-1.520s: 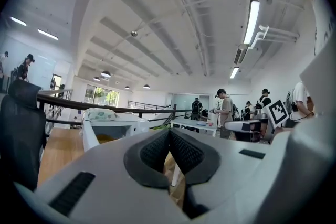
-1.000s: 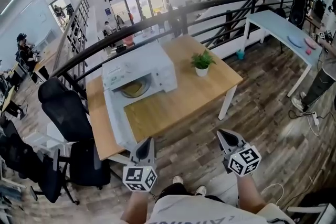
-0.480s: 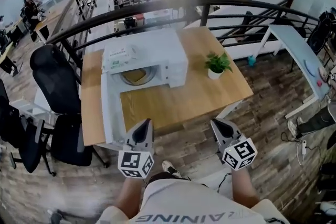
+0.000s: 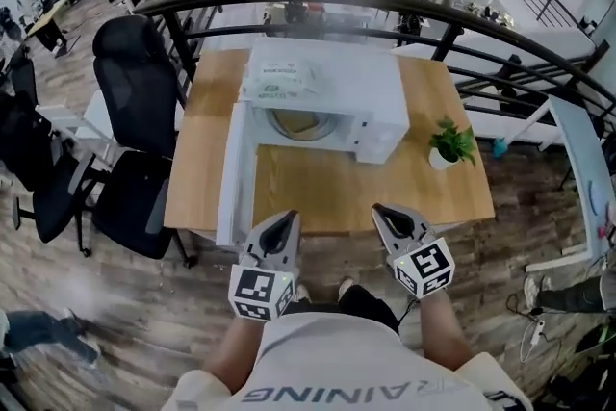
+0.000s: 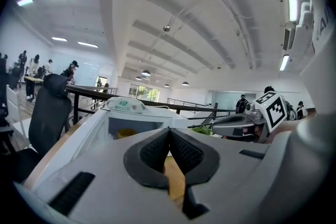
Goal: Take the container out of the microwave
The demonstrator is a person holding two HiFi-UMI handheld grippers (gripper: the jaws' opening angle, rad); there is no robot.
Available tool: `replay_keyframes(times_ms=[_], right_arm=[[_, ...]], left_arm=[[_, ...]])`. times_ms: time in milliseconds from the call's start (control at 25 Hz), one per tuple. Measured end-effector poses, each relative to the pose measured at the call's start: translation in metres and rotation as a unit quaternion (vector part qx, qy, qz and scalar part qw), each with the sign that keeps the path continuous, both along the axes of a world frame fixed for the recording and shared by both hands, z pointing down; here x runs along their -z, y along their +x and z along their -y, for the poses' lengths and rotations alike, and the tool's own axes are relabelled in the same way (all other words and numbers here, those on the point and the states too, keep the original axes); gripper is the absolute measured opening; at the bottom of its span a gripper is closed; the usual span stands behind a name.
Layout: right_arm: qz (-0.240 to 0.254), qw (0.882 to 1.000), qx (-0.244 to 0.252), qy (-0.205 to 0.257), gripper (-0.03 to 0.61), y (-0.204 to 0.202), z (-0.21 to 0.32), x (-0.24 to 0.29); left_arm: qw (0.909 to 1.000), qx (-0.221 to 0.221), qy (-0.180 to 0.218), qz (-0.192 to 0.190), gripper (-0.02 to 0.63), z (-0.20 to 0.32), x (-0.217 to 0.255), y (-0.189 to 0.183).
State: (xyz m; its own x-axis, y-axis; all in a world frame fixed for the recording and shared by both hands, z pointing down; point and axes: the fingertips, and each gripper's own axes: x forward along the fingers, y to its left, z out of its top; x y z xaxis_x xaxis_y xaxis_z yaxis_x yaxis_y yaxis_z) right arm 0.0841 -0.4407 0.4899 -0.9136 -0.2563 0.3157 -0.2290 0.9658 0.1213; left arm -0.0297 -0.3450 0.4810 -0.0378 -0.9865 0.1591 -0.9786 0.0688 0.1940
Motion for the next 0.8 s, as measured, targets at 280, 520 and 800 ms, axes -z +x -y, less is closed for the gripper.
replay_keyframes(times_ms=[280, 520, 800], right_arm=[[-0.081, 0.990, 0.109, 0.043, 0.110, -0.093, 0.013, -0.047], [-0.149, 0.973, 0.144, 0.102, 0.120, -0.158, 0.051, -0.090], [-0.205, 0.960, 0.148, 0.123, 0.144, -0.230, 0.098, -0.154]], left_arm=[[0.9970, 0.077, -0.008, -0.006, 0.031, -0.018, -0.006, -0.029], [0.9921, 0.124, -0.015, -0.012, 0.031, -0.012, -0.006, -0.050], [0.9911, 0.130, -0.027, -0.012, 0.031, 0.003, -0.015, -0.063]])
